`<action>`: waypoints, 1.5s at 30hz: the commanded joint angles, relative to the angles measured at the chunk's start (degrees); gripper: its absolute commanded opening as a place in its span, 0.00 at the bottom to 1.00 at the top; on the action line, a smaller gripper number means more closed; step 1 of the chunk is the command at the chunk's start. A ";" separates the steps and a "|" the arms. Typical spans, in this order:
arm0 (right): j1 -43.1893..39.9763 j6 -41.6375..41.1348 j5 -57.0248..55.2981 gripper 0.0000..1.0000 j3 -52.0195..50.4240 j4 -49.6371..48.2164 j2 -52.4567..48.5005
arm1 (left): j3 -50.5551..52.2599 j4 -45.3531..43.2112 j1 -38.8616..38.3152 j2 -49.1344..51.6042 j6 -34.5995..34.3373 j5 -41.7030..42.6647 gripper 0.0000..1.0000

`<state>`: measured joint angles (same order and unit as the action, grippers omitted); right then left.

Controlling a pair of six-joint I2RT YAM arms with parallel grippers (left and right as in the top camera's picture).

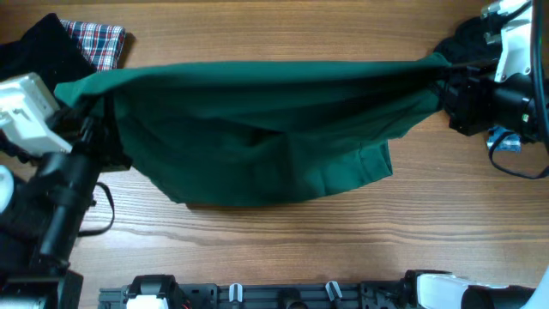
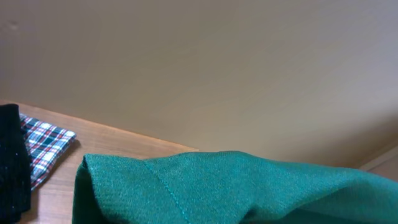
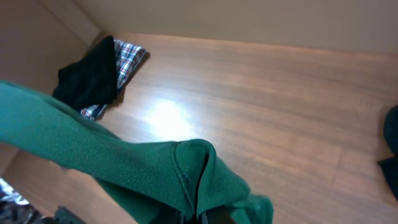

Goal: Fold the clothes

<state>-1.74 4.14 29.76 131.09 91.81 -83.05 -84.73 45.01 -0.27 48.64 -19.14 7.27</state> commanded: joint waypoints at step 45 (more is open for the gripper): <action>-1.73 -2.16 -11.76 0.04 -0.72 -36.13 -53.40 | -1.01 -33.38 1.60 60.48 0.92 -7.93 0.04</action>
<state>-1.26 2.66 26.76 130.41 56.99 -133.25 -84.93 12.75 -1.15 107.20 -18.72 9.26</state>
